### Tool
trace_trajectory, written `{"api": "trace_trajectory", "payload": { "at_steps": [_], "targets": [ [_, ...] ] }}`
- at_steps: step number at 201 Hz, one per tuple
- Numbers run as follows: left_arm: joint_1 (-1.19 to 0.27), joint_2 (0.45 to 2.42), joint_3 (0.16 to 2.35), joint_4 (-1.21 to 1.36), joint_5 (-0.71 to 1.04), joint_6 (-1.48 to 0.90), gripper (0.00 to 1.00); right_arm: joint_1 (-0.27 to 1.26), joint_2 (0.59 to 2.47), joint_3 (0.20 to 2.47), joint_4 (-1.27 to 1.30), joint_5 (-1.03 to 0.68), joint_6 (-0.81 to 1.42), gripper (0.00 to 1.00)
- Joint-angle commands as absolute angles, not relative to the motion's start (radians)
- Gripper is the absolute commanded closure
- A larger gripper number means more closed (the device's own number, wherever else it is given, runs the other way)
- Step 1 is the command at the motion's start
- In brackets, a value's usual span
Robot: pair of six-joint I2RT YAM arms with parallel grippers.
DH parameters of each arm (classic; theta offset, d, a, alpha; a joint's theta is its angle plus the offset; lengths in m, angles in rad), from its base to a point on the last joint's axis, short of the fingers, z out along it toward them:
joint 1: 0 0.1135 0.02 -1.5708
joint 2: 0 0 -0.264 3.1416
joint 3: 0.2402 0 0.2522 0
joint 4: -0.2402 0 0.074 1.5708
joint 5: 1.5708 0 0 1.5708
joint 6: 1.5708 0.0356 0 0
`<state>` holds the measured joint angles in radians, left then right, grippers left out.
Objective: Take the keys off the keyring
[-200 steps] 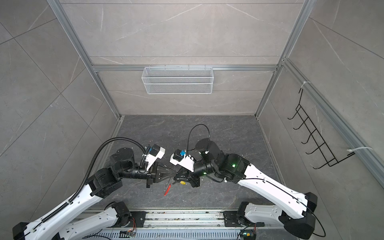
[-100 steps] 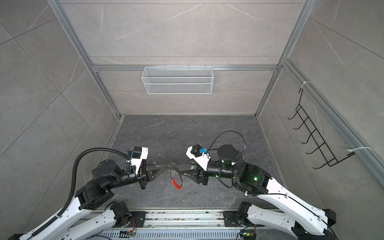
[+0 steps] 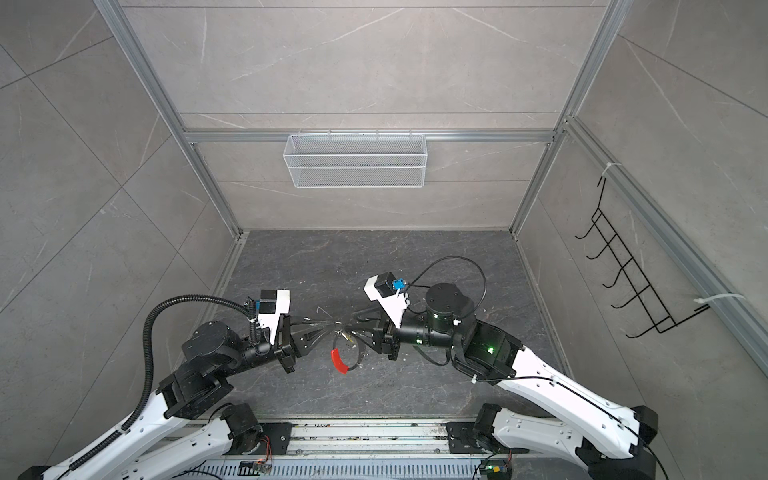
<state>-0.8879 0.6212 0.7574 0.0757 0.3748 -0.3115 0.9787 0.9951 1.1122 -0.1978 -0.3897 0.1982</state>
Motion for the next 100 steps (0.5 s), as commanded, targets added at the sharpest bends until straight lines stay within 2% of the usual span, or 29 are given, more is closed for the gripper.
{"api": "trace_trajectory", "payload": {
  "at_steps": [1,35,100],
  "targets": [
    [-0.891,0.600,0.760,0.158,0.383,-0.317,1.00,0.980,0.997,1.120,-0.140,-0.419,0.244,0.59],
    [-0.891,0.598,0.759,0.156,0.384,-0.318,1.00,0.981,1.013,1.127,-0.144,-0.465,0.249,0.59],
    [-0.891,0.597,0.750,0.164,0.381,-0.322,1.00,0.980,1.058,1.122,-0.069,-0.520,0.297,0.69]
  ]
}}
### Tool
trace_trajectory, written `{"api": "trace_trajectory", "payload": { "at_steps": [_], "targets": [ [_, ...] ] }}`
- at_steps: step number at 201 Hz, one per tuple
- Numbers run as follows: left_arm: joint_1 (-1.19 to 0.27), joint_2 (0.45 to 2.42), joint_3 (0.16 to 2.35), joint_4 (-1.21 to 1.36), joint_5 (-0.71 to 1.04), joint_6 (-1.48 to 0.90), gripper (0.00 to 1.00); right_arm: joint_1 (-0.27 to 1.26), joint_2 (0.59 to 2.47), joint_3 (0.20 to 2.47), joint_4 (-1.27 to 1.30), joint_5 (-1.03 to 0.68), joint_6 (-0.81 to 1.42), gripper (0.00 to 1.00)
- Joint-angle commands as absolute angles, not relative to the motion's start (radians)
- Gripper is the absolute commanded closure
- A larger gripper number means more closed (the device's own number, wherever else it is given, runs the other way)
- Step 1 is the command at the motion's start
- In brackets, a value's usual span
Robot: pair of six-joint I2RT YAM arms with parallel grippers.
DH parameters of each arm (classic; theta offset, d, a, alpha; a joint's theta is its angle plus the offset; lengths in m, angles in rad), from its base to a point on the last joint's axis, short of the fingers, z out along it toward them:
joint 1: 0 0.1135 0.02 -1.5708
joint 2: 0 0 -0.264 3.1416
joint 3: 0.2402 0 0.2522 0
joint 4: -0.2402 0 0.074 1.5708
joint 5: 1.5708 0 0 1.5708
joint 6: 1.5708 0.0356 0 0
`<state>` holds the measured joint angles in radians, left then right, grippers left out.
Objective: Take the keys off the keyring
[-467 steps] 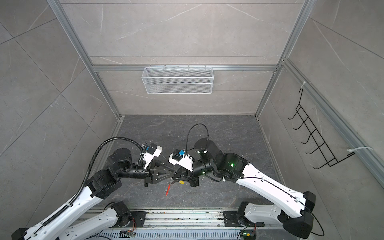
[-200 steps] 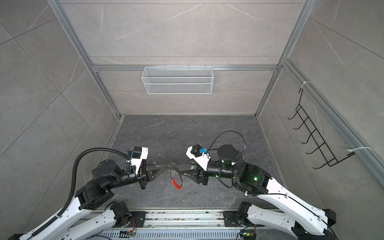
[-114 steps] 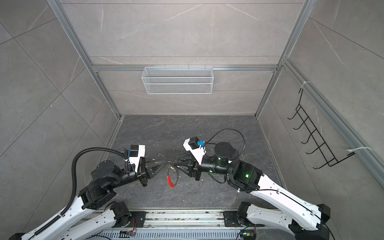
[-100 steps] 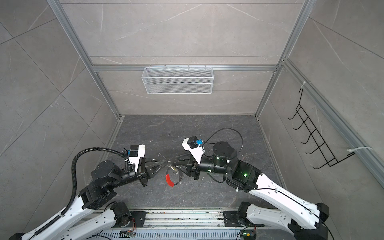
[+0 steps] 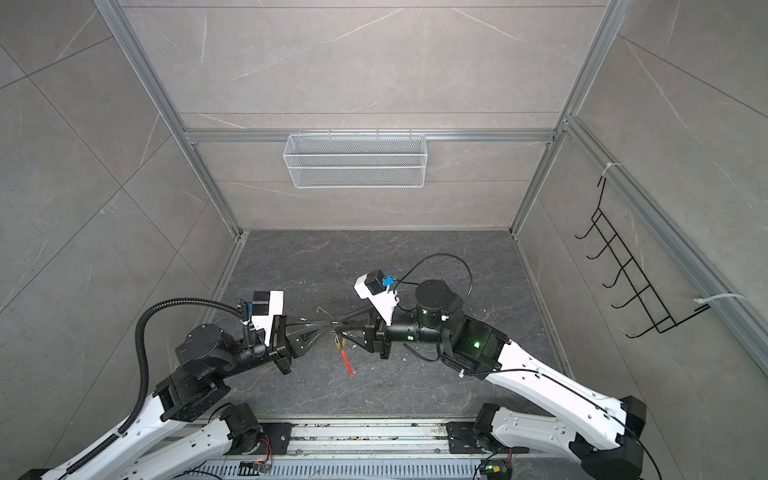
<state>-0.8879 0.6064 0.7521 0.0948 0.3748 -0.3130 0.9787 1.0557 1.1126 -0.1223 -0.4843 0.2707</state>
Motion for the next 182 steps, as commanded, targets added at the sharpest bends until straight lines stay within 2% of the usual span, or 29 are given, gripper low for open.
{"api": "trace_trajectory", "payload": {
  "at_steps": [1,28,86,117,131,139,182],
  "targets": [
    [-0.891,0.596,0.751,0.164,0.381,-0.321,1.00,0.980,1.058,1.122,-0.069,-0.520,0.297,0.69],
    [-0.891,0.595,0.750,0.163,0.375,-0.322,1.00,0.980,1.056,1.115,-0.055,-0.520,0.306,0.75],
    [-0.891,0.600,0.752,0.158,0.373,-0.328,1.00,0.979,1.058,1.132,-0.104,-0.511,0.296,1.00],
    [-0.890,0.599,0.777,0.100,0.364,-0.330,1.00,0.980,1.071,1.194,-0.238,-0.491,0.259,1.00],
    [-0.892,0.592,0.801,0.034,0.358,-0.322,0.80,0.979,1.091,1.269,-0.389,-0.473,0.194,1.00],
    [-0.891,0.589,0.813,-0.002,0.352,-0.320,0.72,0.979,1.106,1.315,-0.477,-0.466,0.156,1.00],
    [-0.891,0.649,0.933,-0.254,0.423,-0.270,0.69,0.979,1.212,1.532,-0.857,-0.436,-0.004,1.00]
  ]
}}
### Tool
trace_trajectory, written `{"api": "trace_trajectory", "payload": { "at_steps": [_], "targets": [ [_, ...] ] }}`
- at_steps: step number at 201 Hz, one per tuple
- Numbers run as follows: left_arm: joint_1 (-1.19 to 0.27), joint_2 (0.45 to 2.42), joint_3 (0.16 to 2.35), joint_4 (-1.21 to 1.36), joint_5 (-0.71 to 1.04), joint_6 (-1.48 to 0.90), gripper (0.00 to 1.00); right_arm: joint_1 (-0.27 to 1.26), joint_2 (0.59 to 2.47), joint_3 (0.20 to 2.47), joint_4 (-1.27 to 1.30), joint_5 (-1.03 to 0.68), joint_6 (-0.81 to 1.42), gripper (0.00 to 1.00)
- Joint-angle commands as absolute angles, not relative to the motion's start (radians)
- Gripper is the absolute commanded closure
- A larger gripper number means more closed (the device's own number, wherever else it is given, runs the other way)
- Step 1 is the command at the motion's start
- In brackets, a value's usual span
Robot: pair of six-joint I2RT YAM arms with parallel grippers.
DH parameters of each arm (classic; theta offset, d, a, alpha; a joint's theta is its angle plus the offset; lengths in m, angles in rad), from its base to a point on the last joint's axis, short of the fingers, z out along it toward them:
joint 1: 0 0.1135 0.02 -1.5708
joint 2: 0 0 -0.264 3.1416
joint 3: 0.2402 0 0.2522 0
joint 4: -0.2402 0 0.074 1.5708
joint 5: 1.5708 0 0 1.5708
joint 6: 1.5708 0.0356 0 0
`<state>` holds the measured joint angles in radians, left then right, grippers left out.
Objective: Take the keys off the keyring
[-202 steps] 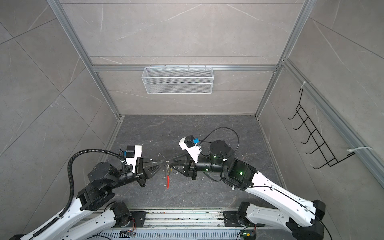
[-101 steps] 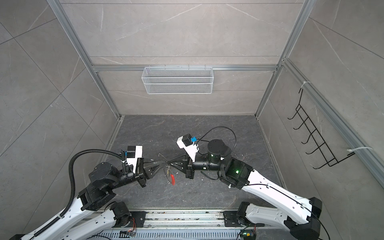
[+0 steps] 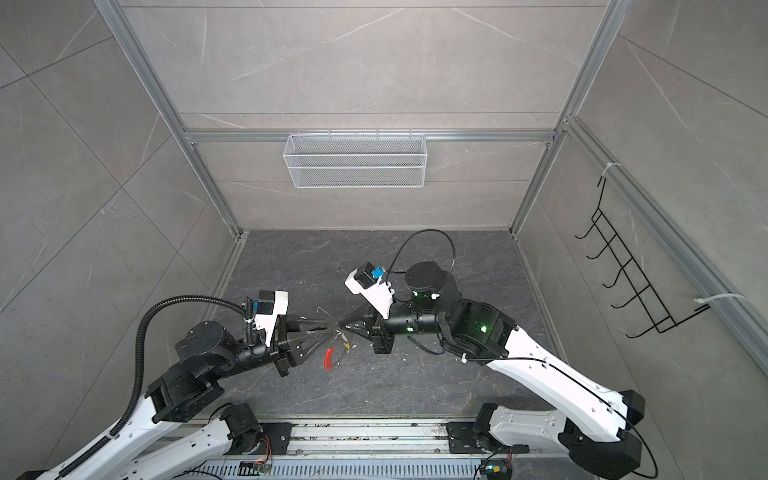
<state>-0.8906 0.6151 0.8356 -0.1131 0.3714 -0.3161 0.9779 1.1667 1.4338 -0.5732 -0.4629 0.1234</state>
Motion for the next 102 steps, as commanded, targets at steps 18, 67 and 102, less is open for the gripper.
{"api": "trace_trajectory", "payload": {
  "at_steps": [18,67,102],
  "targets": [
    [-0.890,0.690,0.978,-0.309,0.479,-0.250,0.69,0.980,1.254,1.600,-0.956,-0.429,-0.045,1.00],
    [-0.890,0.826,1.080,-0.427,0.601,-0.206,0.70,0.980,1.289,1.679,-1.045,-0.448,-0.098,1.00],
    [-0.890,0.865,1.112,-0.461,0.649,-0.192,0.71,0.979,1.296,1.703,-1.071,-0.468,-0.112,1.00]
  ]
}}
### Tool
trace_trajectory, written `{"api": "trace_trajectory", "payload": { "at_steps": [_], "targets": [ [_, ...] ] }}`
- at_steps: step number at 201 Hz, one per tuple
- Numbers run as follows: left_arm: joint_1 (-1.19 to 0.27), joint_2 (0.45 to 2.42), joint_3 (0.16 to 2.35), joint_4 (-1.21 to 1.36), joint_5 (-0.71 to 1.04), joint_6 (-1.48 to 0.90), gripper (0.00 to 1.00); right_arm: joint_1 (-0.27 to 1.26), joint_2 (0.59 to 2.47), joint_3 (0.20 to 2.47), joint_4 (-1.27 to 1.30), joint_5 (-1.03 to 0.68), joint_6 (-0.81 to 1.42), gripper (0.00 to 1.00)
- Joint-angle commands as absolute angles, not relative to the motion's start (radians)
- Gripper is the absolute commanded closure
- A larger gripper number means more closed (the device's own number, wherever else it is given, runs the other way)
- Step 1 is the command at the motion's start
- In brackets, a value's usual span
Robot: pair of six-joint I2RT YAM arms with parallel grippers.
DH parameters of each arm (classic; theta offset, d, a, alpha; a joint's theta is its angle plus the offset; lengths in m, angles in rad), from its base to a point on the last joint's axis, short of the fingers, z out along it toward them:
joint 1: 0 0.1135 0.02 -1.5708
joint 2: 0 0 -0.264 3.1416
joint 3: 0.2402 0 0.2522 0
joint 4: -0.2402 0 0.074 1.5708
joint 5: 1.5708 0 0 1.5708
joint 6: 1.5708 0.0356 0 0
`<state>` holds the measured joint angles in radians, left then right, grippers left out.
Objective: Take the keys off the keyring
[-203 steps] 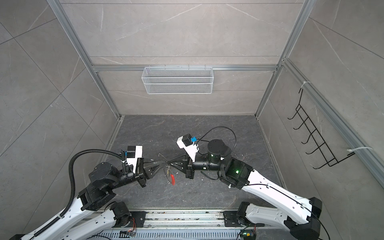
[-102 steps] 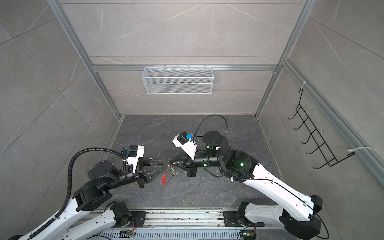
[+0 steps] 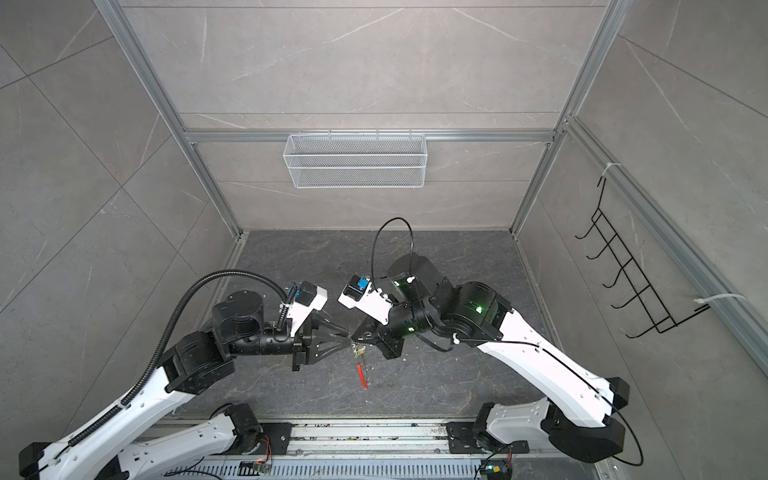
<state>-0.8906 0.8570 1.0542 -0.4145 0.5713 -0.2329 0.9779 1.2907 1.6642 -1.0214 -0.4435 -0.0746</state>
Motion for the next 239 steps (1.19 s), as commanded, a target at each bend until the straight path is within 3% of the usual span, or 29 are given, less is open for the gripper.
{"api": "trace_trajectory", "payload": {
  "at_steps": [1,77,162,206,239],
  "targets": [
    [-0.890,0.865,1.113,-0.461,0.651,-0.191,0.71,0.979,1.296,1.703,-1.071,-0.468,-0.113,1.00],
    [-0.890,0.897,1.127,-0.436,0.705,-0.189,0.80,0.979,1.316,1.713,-1.080,-0.489,-0.120,1.00],
    [-0.890,0.907,1.126,-0.475,0.670,-0.171,0.80,0.979,1.304,1.714,-1.062,-0.477,-0.120,1.00],
    [-0.890,0.907,1.125,-0.444,0.688,-0.181,0.86,0.980,1.305,1.704,-1.047,-0.490,-0.116,1.00],
    [-0.890,0.915,1.128,-0.429,0.691,-0.187,1.00,0.979,1.301,1.699,-1.021,-0.489,-0.104,1.00]
  ]
}}
